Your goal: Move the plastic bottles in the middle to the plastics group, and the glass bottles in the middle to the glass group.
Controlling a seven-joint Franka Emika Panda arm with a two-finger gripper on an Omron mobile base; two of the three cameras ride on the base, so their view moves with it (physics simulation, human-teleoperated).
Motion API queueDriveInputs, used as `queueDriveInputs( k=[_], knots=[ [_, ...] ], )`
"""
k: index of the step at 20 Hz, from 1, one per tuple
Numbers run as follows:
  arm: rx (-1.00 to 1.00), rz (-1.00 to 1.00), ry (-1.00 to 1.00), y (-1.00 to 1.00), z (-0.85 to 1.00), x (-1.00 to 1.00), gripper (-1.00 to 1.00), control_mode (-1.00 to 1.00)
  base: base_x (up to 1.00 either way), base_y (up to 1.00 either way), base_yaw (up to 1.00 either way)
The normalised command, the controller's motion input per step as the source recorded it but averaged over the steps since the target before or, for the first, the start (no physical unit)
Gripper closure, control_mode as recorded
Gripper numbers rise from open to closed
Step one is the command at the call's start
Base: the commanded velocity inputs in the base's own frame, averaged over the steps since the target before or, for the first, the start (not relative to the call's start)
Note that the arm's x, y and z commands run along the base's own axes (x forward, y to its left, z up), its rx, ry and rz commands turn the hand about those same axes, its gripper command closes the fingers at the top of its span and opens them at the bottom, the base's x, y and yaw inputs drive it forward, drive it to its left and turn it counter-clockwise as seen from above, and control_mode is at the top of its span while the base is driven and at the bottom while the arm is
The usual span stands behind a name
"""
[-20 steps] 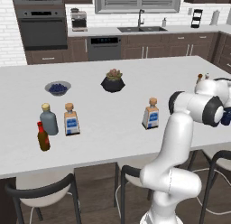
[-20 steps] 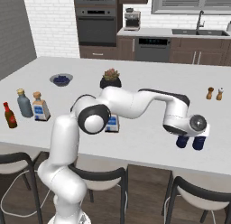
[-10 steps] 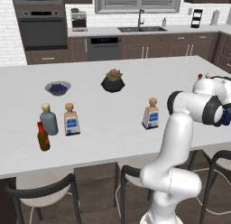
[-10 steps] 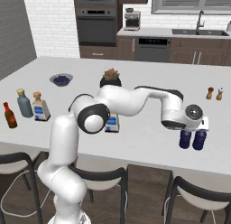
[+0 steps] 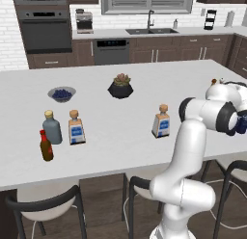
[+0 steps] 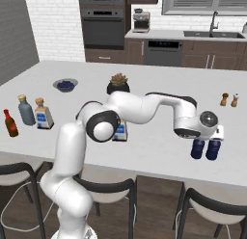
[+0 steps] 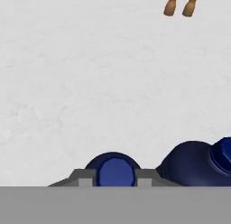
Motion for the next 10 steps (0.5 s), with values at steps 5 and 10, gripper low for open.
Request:
queueDriveInputs(
  k=[5, 10],
  knots=[
    [0.01, 0.0, 0.02, -0.01, -0.17, 0.03, 1.0, -1.0, 0.0, 0.0, 0.0],
    [0.0, 0.0, 0.0, 0.0, 0.02, 0.0, -1.0, -1.0, 0.0, 0.0, 0.0]
  ],
)
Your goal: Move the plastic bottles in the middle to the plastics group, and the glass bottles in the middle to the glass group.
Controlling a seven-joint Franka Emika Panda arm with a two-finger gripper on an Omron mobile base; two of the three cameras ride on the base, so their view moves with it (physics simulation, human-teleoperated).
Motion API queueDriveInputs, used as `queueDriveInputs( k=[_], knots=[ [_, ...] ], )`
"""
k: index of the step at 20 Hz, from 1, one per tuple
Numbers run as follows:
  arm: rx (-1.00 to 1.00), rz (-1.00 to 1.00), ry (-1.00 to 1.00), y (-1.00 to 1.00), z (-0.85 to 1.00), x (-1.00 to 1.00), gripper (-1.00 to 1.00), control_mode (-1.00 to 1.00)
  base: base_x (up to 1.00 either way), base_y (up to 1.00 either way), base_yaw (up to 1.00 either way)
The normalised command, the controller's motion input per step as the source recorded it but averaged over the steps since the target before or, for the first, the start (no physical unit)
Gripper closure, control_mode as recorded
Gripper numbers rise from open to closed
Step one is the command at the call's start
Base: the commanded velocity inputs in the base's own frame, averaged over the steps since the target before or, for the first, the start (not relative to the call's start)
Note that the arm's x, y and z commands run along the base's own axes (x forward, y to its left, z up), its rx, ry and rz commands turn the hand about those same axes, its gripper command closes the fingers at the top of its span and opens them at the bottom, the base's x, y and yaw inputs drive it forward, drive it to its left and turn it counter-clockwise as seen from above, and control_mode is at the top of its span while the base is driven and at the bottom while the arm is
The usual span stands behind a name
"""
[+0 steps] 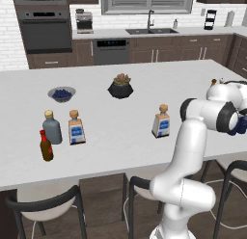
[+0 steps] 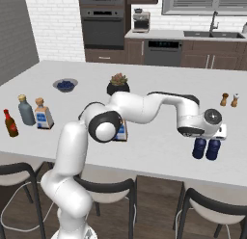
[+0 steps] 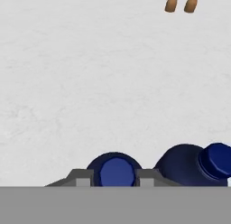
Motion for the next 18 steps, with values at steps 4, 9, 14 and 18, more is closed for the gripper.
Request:
queueDriveInputs(
  k=[4, 9, 14, 18],
  knots=[
    [0.0, 0.0, 0.0, 0.04, 0.02, -0.04, -1.0, -1.0, 0.0, 0.0, 0.0],
    [0.0, 0.0, 0.0, 0.15, 0.0, 0.0, -1.0, -1.0, 0.0, 0.0, 0.0],
    [-0.03, 0.0, 0.0, 0.25, 0.44, -0.11, -1.0, -1.0, 0.0, 0.0, 0.0],
    [-0.06, 0.0, 0.0, 0.53, 0.66, -0.11, -1.0, -1.0, 0.0, 0.0, 0.0]
  ],
)
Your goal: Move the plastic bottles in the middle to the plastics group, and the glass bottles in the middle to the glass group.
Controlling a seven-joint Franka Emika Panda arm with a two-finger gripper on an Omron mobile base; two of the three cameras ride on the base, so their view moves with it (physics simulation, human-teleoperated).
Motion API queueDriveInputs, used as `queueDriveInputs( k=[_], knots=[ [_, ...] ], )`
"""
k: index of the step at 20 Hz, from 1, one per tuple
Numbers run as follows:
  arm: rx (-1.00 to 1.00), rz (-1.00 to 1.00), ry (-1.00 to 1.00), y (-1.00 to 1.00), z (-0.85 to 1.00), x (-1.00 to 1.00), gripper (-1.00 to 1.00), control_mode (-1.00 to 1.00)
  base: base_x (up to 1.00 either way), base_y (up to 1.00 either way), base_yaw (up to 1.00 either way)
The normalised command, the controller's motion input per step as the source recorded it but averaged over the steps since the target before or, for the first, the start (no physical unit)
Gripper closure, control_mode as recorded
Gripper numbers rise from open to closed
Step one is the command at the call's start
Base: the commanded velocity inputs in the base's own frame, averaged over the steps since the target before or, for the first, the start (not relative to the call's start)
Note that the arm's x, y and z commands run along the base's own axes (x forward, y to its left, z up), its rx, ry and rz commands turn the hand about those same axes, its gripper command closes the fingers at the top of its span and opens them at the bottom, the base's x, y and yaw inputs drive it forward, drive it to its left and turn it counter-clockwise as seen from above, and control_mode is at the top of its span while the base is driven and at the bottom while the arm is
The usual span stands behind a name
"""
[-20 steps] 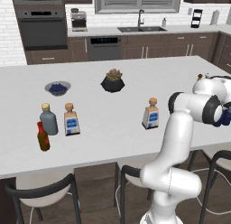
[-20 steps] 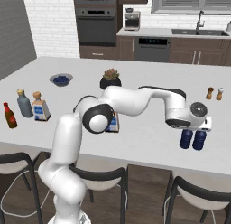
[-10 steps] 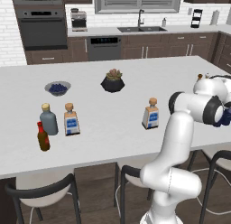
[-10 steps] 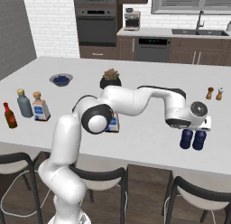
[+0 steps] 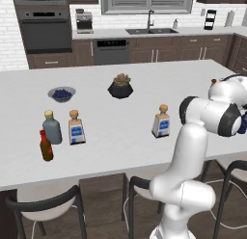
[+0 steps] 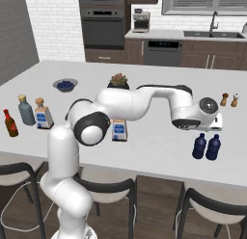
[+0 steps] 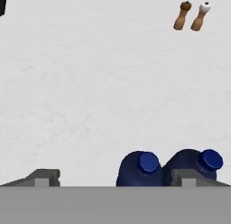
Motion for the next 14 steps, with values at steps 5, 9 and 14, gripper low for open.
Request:
queueDriveInputs(
  k=[5, 9, 14],
  knots=[
    [-0.08, 0.0, 0.0, 0.82, 0.31, -0.08, -1.0, -1.0, 0.0, 0.0, 0.0],
    [-0.11, 0.0, 0.01, 1.0, 0.0, -0.03, -1.0, -1.0, 0.0, 0.0, 0.0],
    [0.03, 0.0, -0.09, 0.97, -0.2, 0.0, -1.0, -1.0, 0.0, 0.0, 0.0]
  ],
)
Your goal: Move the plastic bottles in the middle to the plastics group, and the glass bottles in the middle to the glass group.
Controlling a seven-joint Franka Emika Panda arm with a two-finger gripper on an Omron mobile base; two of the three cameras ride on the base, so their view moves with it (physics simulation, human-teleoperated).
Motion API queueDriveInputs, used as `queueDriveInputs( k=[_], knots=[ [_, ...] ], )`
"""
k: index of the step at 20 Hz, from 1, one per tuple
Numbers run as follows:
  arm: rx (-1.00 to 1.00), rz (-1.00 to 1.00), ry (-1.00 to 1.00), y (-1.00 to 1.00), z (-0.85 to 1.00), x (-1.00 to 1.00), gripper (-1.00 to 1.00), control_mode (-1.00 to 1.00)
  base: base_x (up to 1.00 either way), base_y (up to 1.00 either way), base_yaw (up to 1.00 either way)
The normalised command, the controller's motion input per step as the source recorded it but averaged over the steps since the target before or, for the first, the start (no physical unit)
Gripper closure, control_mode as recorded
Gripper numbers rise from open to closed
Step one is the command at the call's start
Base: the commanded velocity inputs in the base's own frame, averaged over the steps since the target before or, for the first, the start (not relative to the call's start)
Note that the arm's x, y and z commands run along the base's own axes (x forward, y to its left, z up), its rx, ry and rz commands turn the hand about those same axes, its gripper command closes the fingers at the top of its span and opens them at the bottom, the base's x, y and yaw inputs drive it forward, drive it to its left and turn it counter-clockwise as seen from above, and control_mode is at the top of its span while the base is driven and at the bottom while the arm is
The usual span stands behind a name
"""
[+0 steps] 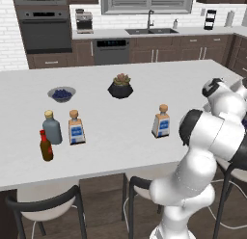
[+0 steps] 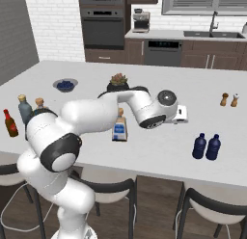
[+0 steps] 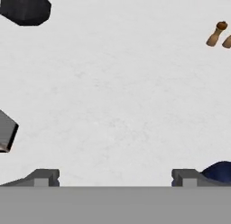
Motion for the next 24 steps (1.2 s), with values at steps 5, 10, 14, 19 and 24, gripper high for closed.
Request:
queueDriveInputs(
  k=[5, 10, 14, 19, 24],
  knots=[
    [0.01, 0.0, -0.05, 0.94, 0.12, 0.0, -1.0, -1.0, 0.0, 0.0, 0.0],
    [-0.06, 0.02, 0.25, 0.94, 0.59, 0.0, -1.0, -1.0, 0.0, 0.0, 0.0],
    [-0.06, 0.08, 0.38, 0.8, 0.8, 0.0, -1.0, -1.0, 0.0, 0.0, 0.0],
    [0.0, 0.08, 0.19, 0.62, 0.23, 0.0, -1.0, -1.0, 0.0, 0.0, 0.0],
    [0.16, 0.03, -0.04, 0.23, -0.04, 0.07, -1.0, -1.0, 0.0, 0.0, 0.0]
  ],
)
